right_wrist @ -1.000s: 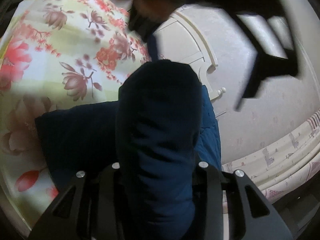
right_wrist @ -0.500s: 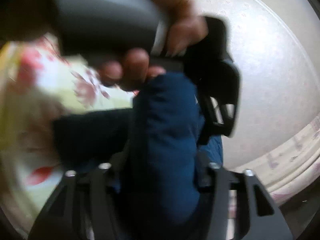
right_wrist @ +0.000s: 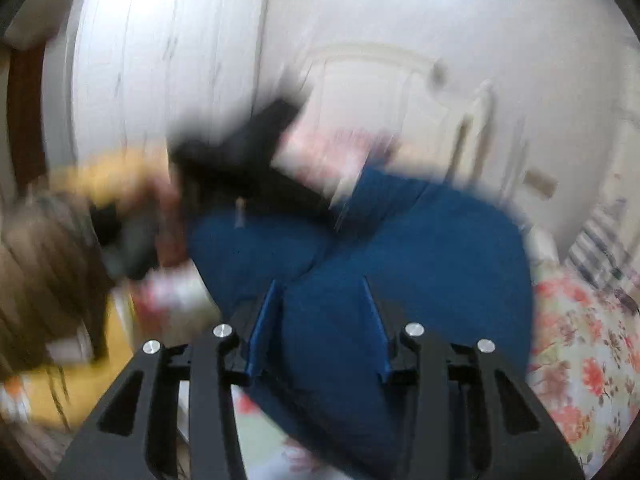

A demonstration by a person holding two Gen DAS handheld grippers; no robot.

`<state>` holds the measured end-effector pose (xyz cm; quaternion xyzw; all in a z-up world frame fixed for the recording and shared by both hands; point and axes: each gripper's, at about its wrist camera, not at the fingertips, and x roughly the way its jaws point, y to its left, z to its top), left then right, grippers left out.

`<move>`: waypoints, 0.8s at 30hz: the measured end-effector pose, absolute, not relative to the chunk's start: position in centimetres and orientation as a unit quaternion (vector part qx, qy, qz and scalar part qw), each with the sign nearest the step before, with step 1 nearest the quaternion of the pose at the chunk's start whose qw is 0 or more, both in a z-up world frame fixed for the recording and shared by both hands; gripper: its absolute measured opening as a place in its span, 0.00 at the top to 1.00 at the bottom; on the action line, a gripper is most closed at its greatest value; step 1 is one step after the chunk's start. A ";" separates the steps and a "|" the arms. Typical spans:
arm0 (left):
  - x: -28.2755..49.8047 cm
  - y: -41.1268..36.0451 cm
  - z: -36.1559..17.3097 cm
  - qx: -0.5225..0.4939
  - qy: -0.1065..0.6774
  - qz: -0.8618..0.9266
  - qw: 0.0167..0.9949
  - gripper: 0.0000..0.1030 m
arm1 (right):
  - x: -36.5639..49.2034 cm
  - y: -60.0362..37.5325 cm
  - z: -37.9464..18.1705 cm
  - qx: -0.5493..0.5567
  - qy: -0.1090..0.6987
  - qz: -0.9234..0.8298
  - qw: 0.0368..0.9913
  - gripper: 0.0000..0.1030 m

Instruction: Fold large clothes

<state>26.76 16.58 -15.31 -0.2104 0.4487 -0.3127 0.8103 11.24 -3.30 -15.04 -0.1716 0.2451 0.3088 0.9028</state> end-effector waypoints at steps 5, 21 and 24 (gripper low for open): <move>24.7 17.8 -13.7 -0.185 0.452 -0.239 0.840 0.48 | 9.1 0.4 -18.6 -0.315 0.208 0.269 0.886 0.59; 30.3 9.3 -13.1 -0.060 0.407 -0.093 0.907 0.10 | 9.0 0.1 -18.7 -0.287 0.211 0.284 0.890 0.59; 30.4 12.0 -14.9 -0.128 0.400 -0.101 0.902 0.08 | 8.5 -0.8 -17.7 -0.276 0.223 0.324 0.877 0.59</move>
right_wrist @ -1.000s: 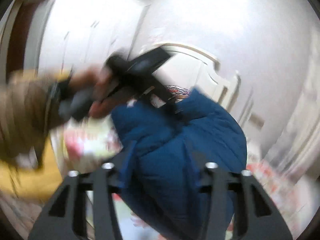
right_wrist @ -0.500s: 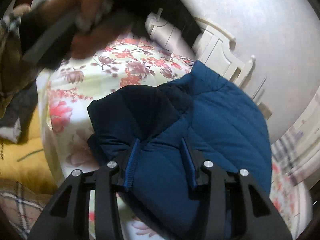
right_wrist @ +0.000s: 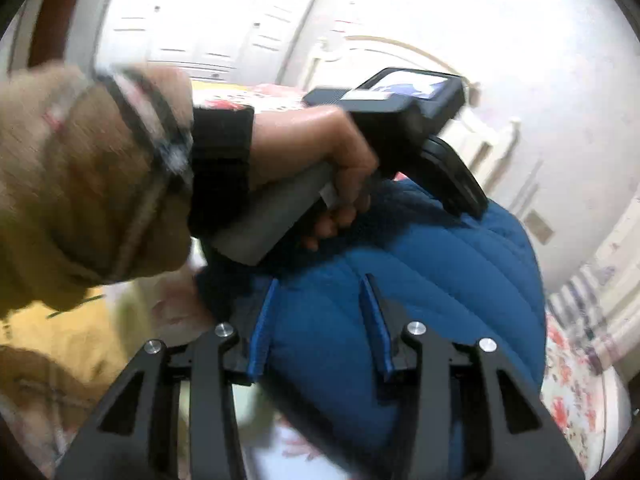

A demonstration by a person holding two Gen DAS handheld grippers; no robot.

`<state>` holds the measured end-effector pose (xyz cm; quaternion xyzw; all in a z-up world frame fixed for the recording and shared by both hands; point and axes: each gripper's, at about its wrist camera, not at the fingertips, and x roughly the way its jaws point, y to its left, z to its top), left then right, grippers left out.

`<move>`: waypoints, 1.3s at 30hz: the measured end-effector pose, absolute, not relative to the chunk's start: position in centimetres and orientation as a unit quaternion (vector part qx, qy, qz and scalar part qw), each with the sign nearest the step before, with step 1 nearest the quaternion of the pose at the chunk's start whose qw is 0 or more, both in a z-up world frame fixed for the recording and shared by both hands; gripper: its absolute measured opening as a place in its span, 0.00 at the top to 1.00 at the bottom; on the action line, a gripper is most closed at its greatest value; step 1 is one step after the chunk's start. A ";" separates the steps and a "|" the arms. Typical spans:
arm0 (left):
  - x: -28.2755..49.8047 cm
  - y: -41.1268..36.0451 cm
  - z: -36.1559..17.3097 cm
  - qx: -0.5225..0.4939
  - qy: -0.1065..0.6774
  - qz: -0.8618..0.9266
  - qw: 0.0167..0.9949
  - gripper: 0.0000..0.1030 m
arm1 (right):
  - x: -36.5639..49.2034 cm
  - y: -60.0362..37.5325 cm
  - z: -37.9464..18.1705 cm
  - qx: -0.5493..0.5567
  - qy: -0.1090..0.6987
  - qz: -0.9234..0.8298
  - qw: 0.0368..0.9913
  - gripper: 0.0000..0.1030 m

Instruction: Fold large clothes

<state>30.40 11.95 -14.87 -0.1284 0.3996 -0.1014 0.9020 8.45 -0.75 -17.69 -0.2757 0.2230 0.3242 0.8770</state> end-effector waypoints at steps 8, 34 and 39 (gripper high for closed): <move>30.2 12.0 -15.6 -0.130 0.389 -0.099 0.906 0.07 | 17.2 -12.0 -9.4 -0.113 0.219 0.279 0.928 0.61; 30.3 14.4 -16.7 -0.208 0.382 -0.104 0.895 0.05 | 43.5 -11.1 -17.2 -0.078 0.419 0.229 0.875 0.63; 30.2 14.5 -16.7 -0.212 0.381 -0.107 0.893 0.05 | 43.4 -9.0 -13.9 -0.149 0.417 0.206 0.873 0.64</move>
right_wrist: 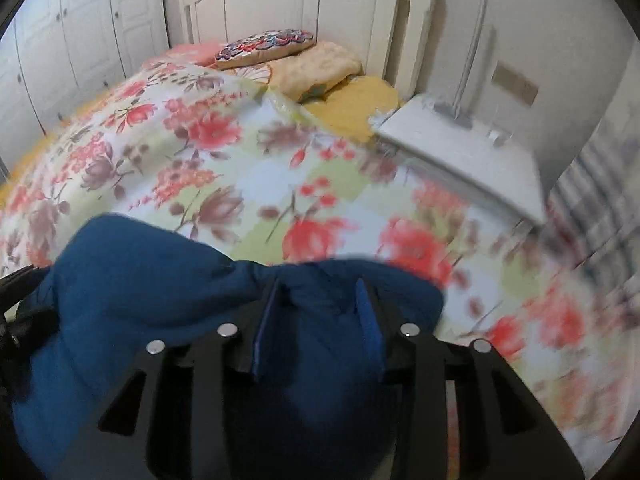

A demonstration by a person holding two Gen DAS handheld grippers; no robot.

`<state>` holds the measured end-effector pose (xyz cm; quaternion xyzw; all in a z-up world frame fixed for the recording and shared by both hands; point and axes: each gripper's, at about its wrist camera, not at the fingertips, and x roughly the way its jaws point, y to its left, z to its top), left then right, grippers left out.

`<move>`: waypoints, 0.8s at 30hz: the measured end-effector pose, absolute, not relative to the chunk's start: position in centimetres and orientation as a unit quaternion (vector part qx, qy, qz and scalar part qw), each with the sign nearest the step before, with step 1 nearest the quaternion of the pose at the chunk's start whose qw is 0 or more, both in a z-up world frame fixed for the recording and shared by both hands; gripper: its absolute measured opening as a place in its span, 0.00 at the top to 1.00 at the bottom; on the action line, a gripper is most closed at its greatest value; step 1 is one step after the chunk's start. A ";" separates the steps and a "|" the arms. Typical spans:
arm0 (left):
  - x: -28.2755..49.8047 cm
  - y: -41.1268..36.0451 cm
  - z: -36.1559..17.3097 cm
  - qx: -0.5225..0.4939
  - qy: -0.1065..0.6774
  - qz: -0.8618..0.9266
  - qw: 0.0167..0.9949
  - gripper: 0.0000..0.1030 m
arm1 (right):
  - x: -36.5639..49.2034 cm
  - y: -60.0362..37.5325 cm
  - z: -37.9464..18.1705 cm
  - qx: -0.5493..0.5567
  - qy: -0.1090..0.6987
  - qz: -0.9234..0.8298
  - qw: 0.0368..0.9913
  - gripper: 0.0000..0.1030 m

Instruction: Fold large clothes

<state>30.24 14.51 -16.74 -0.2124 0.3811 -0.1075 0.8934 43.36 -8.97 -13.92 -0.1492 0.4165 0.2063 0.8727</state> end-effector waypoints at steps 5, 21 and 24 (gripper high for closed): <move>30.2 14.5 -16.7 -0.212 0.380 -0.107 0.894 0.05 | 42.7 -4.7 -11.0 -0.148 0.404 0.336 0.838 0.62; 30.5 15.2 -17.4 -0.226 0.400 -0.104 0.882 0.05 | 31.5 -12.3 -9.0 -0.048 0.363 0.260 0.893 0.35; 30.9 15.0 -17.5 -0.222 0.411 -0.105 0.878 0.04 | 28.2 -12.7 -12.8 -0.084 0.400 0.248 0.878 0.34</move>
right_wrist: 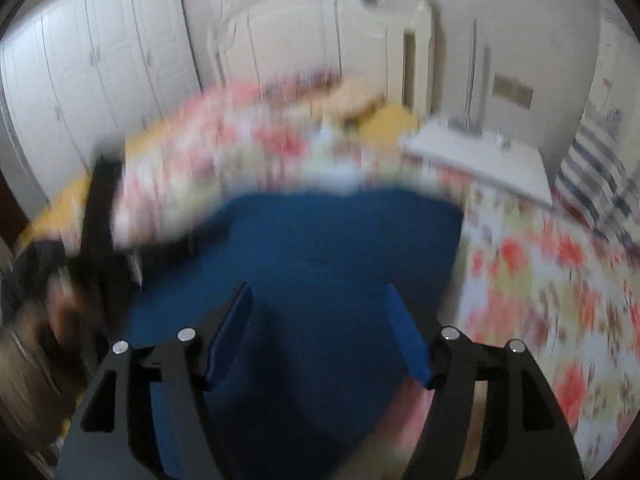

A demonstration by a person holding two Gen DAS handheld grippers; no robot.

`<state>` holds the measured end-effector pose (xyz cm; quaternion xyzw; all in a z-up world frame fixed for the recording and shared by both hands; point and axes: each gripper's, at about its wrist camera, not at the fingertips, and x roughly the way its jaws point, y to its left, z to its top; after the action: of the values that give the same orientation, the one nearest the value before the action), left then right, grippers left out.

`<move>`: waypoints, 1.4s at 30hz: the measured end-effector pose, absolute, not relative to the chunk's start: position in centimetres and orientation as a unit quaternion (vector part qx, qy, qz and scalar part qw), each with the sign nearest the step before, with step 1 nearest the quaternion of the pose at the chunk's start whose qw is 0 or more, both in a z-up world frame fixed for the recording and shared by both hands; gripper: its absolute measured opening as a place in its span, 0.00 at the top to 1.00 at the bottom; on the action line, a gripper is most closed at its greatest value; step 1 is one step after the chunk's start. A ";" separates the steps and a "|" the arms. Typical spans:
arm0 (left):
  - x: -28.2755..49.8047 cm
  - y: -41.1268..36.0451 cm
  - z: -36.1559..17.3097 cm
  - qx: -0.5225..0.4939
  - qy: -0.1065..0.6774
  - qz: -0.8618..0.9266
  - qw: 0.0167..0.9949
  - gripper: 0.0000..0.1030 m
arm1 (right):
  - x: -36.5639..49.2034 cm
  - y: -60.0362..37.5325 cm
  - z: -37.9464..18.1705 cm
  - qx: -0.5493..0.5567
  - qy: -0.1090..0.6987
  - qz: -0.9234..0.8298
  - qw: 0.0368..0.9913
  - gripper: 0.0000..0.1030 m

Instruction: Fold large clothes

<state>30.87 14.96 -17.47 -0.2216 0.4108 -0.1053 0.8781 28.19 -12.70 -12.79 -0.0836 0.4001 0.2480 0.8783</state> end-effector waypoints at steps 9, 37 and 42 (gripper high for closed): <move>21.6 12.6 -10.6 -0.120 0.345 -0.068 0.928 0.04 | 18.3 -14.8 -10.4 -0.057 0.320 0.251 0.912 0.34; 19.4 11.3 -15.9 -0.110 0.362 -0.087 0.921 0.04 | 12.0 -12.2 -15.9 -0.142 0.323 0.219 0.910 0.32; 19.4 11.5 -16.0 -0.115 0.361 -0.091 0.921 0.04 | 11.9 -12.0 -16.2 -0.149 0.321 0.214 0.910 0.29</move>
<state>19.38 11.48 -16.02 -0.1148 0.3610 -0.0906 0.9210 11.90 -12.01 -16.25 -0.1486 0.3212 0.2140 0.9105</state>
